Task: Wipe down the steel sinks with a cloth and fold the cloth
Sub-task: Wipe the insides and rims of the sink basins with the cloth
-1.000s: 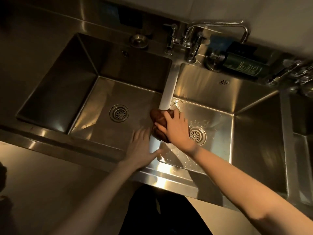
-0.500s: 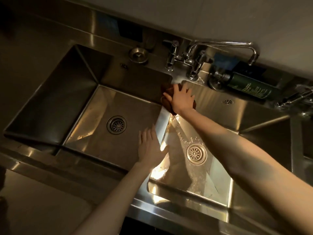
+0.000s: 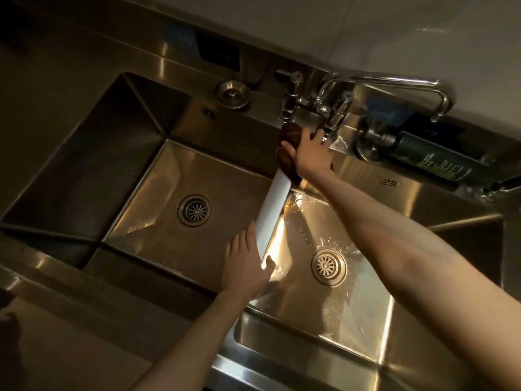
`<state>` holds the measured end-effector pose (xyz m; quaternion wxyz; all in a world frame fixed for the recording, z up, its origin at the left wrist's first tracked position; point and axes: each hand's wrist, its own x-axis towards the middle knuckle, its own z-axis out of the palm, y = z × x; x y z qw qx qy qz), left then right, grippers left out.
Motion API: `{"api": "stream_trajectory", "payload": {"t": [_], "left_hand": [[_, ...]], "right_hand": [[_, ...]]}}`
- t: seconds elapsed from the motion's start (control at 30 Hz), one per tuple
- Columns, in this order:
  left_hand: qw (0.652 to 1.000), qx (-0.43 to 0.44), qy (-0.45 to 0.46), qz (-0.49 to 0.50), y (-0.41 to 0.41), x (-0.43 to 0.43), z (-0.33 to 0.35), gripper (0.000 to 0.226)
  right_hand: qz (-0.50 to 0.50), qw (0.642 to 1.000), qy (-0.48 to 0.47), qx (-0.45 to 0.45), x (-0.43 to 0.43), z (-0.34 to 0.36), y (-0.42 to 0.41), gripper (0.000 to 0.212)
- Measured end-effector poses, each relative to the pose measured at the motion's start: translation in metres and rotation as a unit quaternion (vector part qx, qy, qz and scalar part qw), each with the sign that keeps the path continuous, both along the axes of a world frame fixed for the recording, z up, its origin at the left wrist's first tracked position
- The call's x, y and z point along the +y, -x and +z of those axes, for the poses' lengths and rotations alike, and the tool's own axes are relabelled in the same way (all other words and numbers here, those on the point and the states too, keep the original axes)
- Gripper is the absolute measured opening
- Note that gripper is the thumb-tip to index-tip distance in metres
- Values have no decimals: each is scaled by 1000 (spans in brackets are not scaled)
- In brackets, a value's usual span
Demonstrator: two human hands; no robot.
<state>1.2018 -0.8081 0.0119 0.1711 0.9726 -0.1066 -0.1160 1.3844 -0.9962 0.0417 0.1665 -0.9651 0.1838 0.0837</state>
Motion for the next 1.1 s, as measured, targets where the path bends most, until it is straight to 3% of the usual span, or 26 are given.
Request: {"api": "stream_trajectory", "payload": {"t": [0.17, 0.27, 0.37, 0.47, 0.7, 0.8, 0.93, 1.1], "left_hand": [[1000, -8, 5, -10, 0, 0, 1, 83], [1000, 3, 24, -8, -2, 1, 2, 84], [995, -20, 98, 1, 7, 18, 14, 74], [979, -81, 188, 14, 39, 66, 26, 57], [993, -96, -5, -69, 89, 158, -1, 45], [993, -99, -2, -64, 88, 158, 10, 48], [997, -55, -6, -47, 86, 153, 17, 58], [995, -42, -2, -87, 93, 159, 14, 37]], "right_hand": [[5, 1000, -1, -10, 3, -4, 11, 61], [64, 998, 26, -4, 11, 1, 33, 61], [134, 989, 60, 7, 23, 2, 65, 60], [145, 987, 73, 14, 44, 7, 102, 60], [240, 969, 56, 31, 109, 15, 229, 61], [277, 960, 12, 29, 140, 18, 286, 57], [289, 956, 49, -13, 163, 15, 328, 50], [235, 966, 103, -14, 107, 17, 380, 49]]}}
